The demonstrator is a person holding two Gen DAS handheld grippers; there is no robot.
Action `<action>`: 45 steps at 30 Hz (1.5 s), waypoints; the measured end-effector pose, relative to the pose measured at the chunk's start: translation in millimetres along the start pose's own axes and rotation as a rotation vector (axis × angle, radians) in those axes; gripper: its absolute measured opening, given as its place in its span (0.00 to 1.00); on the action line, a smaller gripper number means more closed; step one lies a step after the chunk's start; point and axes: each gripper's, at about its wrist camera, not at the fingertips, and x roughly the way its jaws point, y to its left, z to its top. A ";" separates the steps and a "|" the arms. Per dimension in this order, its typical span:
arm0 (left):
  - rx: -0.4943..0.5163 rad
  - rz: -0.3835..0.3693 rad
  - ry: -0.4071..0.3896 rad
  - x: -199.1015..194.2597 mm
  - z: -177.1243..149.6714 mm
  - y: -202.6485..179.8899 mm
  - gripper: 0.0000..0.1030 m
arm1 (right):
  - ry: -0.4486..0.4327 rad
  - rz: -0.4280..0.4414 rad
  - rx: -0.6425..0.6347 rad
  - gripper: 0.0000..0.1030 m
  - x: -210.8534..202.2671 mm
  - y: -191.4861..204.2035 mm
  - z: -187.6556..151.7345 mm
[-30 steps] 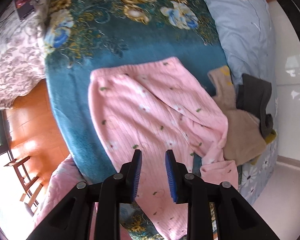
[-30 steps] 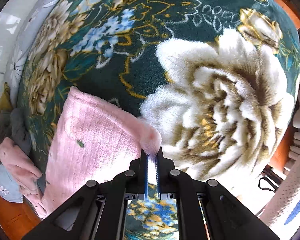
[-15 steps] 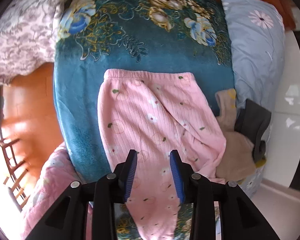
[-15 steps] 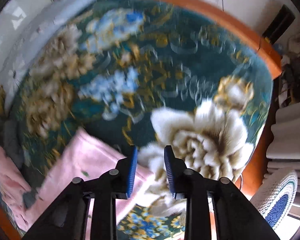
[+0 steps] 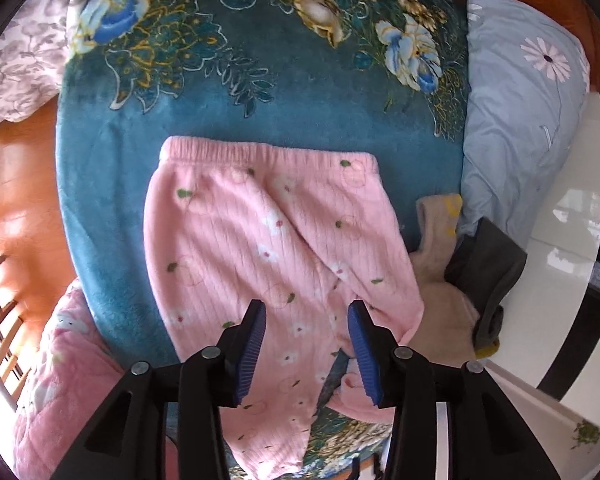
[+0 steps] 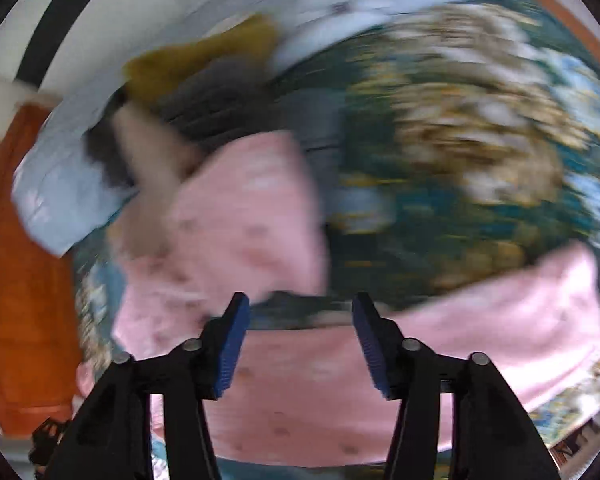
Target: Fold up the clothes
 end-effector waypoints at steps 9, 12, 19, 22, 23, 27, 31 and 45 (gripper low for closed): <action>-0.125 0.024 0.007 24.7 47.2 29.6 0.49 | 0.104 -0.100 -0.053 0.66 82.7 110.0 33.3; -0.155 0.040 0.037 45.0 56.5 34.2 0.49 | 0.128 -0.150 -0.067 0.66 107.1 130.4 44.2; -0.166 0.083 0.111 83.5 63.1 32.7 0.50 | 0.171 -0.335 -0.058 0.66 157.3 149.8 58.3; -0.171 0.102 0.118 91.5 64.4 33.0 0.51 | 0.210 -0.428 -0.073 0.66 175.2 152.2 61.1; -0.175 0.109 0.120 93.0 64.4 33.8 0.51 | 0.223 -0.459 -0.080 0.66 179.8 151.7 61.5; -0.177 0.122 0.121 94.6 62.6 33.0 0.52 | 0.258 -0.535 -0.092 0.56 188.2 143.3 62.7; -0.158 0.124 0.122 92.8 60.3 27.7 0.52 | 0.265 -0.487 -0.065 0.23 170.9 122.9 63.3; -0.017 0.141 0.138 90.8 13.3 -31.2 0.52 | -0.102 -0.179 0.119 0.09 -71.0 -15.6 75.7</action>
